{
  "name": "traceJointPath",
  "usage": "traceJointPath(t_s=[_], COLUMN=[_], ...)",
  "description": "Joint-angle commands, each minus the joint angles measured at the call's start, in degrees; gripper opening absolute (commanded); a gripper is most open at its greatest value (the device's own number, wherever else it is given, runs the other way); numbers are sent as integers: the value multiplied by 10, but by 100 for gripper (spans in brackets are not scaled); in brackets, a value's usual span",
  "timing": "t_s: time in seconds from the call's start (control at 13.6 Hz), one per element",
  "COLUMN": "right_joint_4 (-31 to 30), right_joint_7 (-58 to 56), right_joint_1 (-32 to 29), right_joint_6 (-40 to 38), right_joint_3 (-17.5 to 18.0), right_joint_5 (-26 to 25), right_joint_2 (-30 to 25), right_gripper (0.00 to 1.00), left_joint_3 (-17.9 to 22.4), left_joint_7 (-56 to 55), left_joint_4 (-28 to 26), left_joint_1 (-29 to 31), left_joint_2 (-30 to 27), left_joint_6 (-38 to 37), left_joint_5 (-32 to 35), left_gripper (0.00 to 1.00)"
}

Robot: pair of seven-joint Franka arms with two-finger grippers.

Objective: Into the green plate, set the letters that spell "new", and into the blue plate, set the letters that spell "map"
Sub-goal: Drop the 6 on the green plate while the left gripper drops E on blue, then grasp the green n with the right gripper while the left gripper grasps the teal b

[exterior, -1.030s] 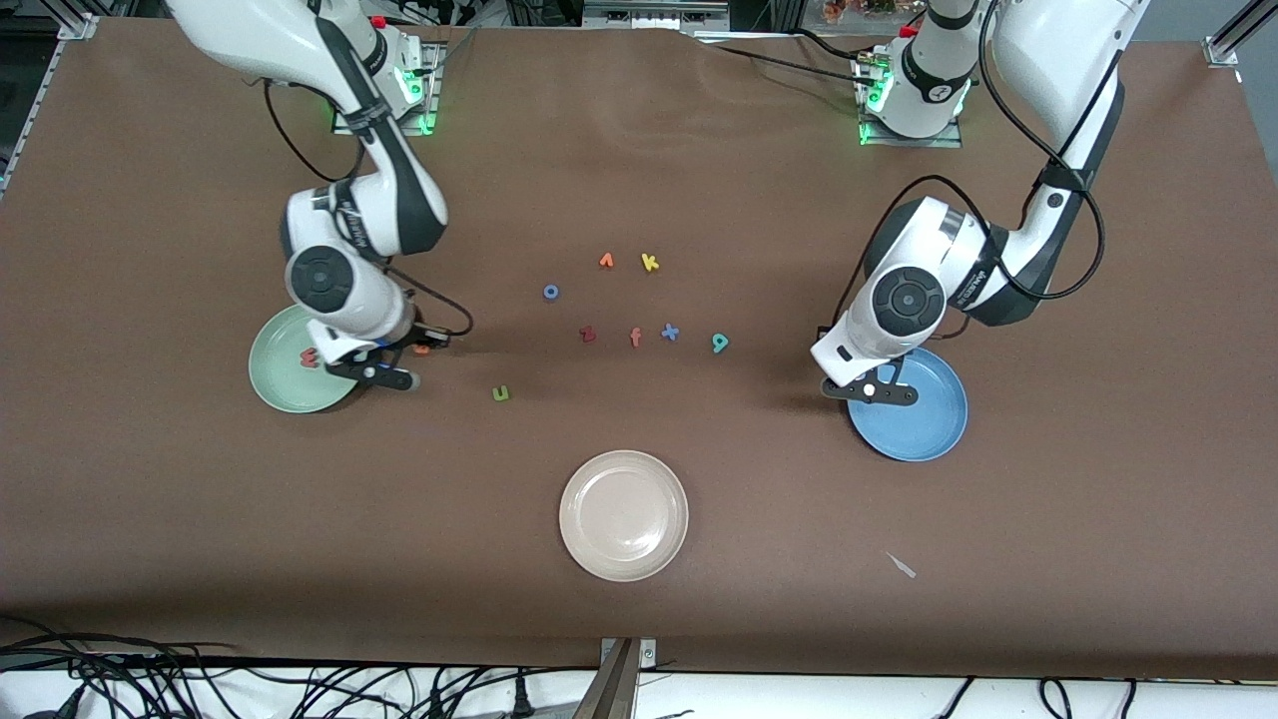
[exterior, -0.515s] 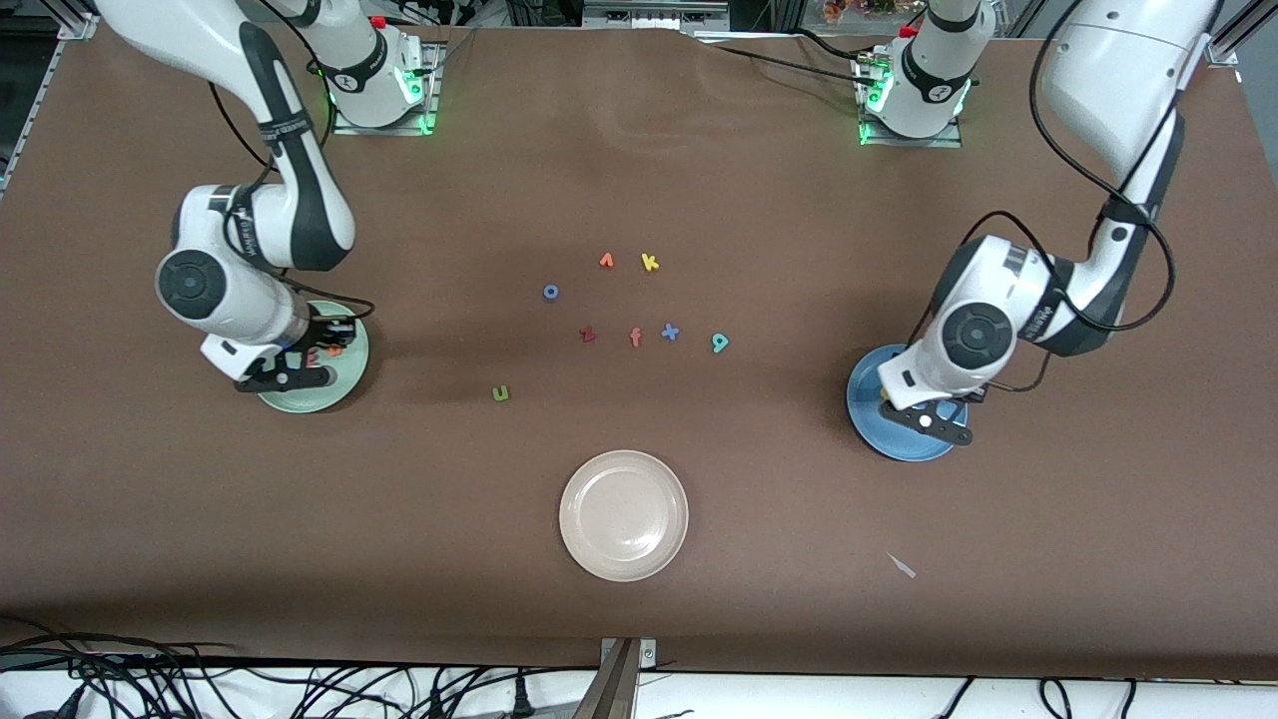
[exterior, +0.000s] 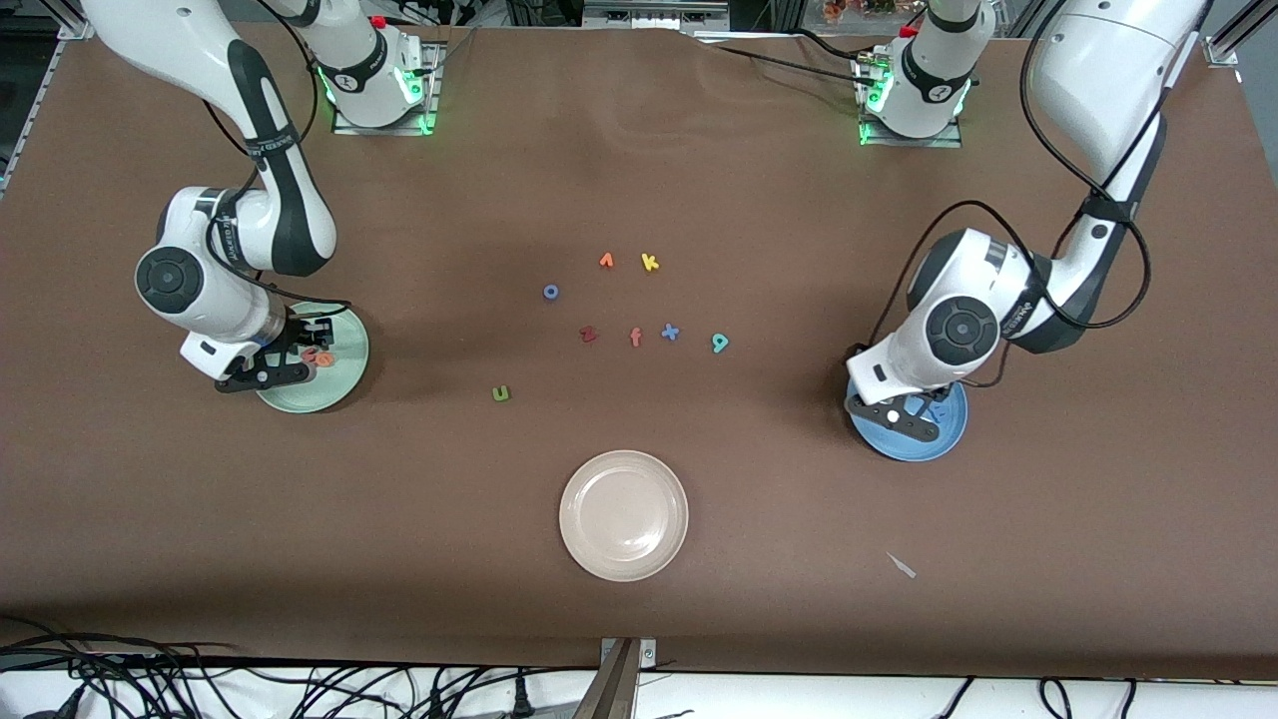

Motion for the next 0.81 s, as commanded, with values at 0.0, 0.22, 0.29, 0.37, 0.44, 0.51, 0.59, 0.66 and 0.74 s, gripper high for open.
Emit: traceJointPath(t_s=[0.0, 0.22, 0.29, 0.37, 0.44, 0.51, 0.59, 0.66, 0.74], right_joint_4=[6, 33, 46, 62, 77, 99, 113, 125, 135], right_joint_7=[38, 118, 144, 171, 195, 209, 213, 215, 214], right_joint_1=[8, 17, 16, 16, 16, 16, 16, 16, 16], right_joint_6=[-5, -5, -5, -5, -5, -5, -5, -4, -3], right_joint_3=[7, 54, 75, 94, 116, 135, 148, 160, 168], right_joint_5=[5, 5, 5, 6, 6, 5, 6, 6, 6], right_joint_2=[-9, -2, 3, 12, 20, 35, 47, 56, 66], right_gripper=[100, 100, 100, 100, 100, 100, 100, 100, 100], left_joint_3=[-37, -53, -49, -48, -50, -52, -53, -52, -48], left_joint_7=[-75, -85, -85, -86, -79, -73, -48, -42, -45], left_joint_4=[0, 3, 3, 3, 3, 3, 3, -2, -4], left_joint_1=[-4, -74, -105, -118, -119, -121, -124, -138, -146], left_joint_2=[-6, 7, 8, 13, 20, 36, 57, 66, 71], left_joint_6=[-14, 4, 14, 22, 25, 28, 44, 76, 90], left_joint_5=[-45, -37, -37, -16, 13, 35, 45, 52, 65], left_gripper=[100, 100, 100, 100, 100, 100, 100, 99, 98])
